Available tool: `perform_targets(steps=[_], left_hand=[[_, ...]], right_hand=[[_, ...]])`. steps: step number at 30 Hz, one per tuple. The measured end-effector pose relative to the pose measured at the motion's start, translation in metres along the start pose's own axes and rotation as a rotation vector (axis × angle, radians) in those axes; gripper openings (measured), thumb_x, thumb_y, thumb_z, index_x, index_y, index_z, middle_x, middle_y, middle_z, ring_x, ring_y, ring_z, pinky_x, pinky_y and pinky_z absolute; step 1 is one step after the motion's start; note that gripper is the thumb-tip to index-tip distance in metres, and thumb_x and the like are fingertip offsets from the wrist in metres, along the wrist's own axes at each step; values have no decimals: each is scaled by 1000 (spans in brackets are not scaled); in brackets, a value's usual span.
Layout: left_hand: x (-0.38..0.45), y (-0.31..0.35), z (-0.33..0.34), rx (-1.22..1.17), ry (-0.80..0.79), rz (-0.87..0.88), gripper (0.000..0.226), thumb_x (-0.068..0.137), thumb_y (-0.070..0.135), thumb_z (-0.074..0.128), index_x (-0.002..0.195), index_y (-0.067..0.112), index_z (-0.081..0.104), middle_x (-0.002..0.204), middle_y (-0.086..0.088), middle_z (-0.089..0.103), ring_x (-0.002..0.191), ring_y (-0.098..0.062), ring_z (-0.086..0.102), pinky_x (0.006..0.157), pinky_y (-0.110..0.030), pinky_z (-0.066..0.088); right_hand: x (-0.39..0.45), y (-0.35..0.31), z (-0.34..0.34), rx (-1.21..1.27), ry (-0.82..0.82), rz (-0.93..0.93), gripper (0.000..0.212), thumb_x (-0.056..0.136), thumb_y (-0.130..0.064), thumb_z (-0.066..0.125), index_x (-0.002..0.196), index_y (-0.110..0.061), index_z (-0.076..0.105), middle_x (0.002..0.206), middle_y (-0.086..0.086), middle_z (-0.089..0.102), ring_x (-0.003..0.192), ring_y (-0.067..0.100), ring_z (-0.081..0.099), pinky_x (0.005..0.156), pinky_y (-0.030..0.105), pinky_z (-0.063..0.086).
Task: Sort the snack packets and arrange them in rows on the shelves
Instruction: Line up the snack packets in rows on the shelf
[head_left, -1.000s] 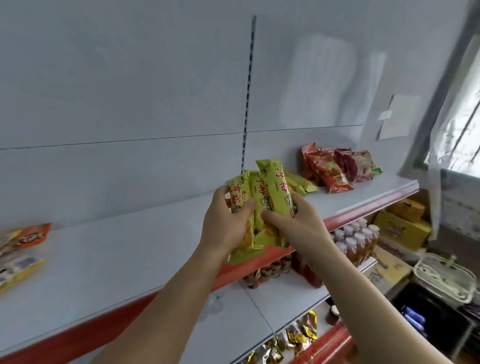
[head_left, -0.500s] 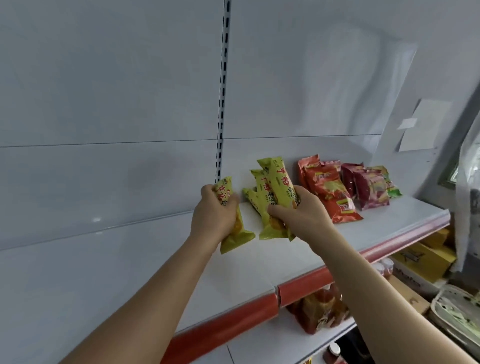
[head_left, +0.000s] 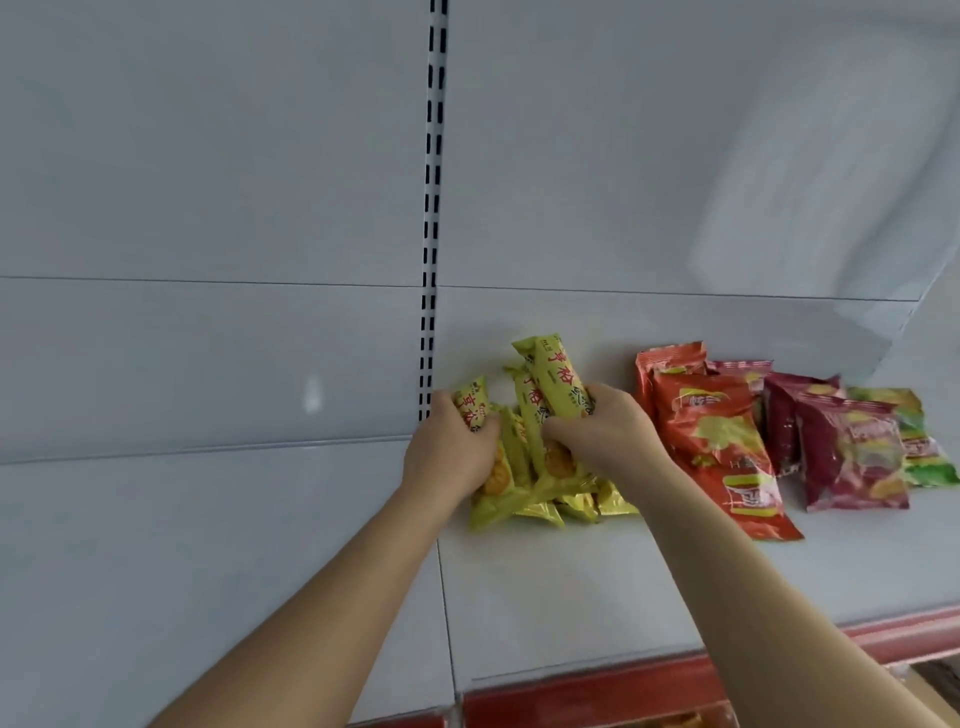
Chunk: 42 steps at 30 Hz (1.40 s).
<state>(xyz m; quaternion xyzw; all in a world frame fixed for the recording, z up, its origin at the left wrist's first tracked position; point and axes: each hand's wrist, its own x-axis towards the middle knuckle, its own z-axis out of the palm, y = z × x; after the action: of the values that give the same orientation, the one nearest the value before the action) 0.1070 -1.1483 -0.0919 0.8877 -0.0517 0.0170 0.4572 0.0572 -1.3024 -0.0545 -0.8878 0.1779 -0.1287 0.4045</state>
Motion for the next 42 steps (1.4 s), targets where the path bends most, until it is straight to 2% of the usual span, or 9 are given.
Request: perform_targets(steps=[6, 10, 13, 16, 21, 27, 32, 37, 42], left_hand=[[4, -5, 23, 282, -21, -27, 56, 103, 53, 48, 138, 9, 49, 132, -17, 58, 120, -37, 58, 95, -41, 48], [6, -5, 26, 306, 13, -17, 61, 103, 59, 42, 141, 11, 49, 136, -17, 54, 125, -37, 54, 100, -43, 46], [3, 2, 26, 229, 38, 59, 70, 99, 68, 41, 147, 17, 46, 145, -13, 48, 136, -34, 46, 109, -45, 42], [-1, 9, 35, 191, -50, 133, 72, 98, 69, 43, 154, 23, 41, 154, -10, 42, 145, -33, 36, 119, -46, 34], [1, 13, 46, 238, -80, 135, 65, 101, 59, 46, 154, 22, 43, 158, -9, 40, 149, -31, 29, 123, -41, 25], [2, 15, 46, 284, -129, 120, 62, 105, 59, 35, 159, 27, 39, 162, -10, 34, 153, -33, 21, 126, -42, 17], [3, 14, 37, 223, -125, 124, 58, 110, 50, 24, 157, 22, 42, 160, -10, 39, 153, -31, 24, 126, -46, 17], [-12, 8, 19, 211, 18, 156, 58, 109, 48, 35, 154, 14, 45, 157, -9, 45, 148, -28, 36, 122, -43, 29], [-43, 0, -19, 388, 174, 167, 59, 108, 49, 36, 153, 12, 43, 154, -11, 47, 145, -32, 35, 118, -43, 32]], right_hand=[[16, 7, 2, -102, -74, -39, 21, 73, -34, 70, 86, -19, 64, 79, -2, 69, 77, 20, 66, 59, 29, 48], [15, 12, -8, -117, -73, -107, 54, 83, -42, 71, 130, -21, 52, 110, -1, 66, 105, 26, 63, 84, 35, 51], [15, 18, -19, -129, 9, -148, 67, 94, -39, 59, 153, -25, 32, 129, 6, 62, 114, 28, 60, 87, 35, 47], [19, 27, -17, -266, 46, -170, 59, 99, -32, 48, 155, -22, 30, 128, 14, 58, 113, 32, 58, 92, 41, 48], [14, 38, 6, -471, -75, -188, 48, 102, -34, 31, 147, -17, 36, 136, 13, 52, 127, 40, 47, 105, 54, 39], [15, 38, 0, -463, -203, -151, 38, 105, -13, 28, 142, -6, 32, 152, 38, 19, 133, 54, 35, 105, 55, 41], [19, 40, -9, -471, -223, -206, 40, 104, -13, 31, 143, -10, 29, 144, 30, 32, 128, 51, 39, 105, 54, 42], [10, 34, -18, -441, -142, -321, 54, 104, -44, 34, 148, -12, 35, 147, 15, 38, 139, 37, 33, 112, 48, 35], [-21, 8, -6, -534, -62, -409, 69, 102, -55, 28, 157, -14, 20, 164, 11, 20, 152, 29, 11, 121, 48, 21]])
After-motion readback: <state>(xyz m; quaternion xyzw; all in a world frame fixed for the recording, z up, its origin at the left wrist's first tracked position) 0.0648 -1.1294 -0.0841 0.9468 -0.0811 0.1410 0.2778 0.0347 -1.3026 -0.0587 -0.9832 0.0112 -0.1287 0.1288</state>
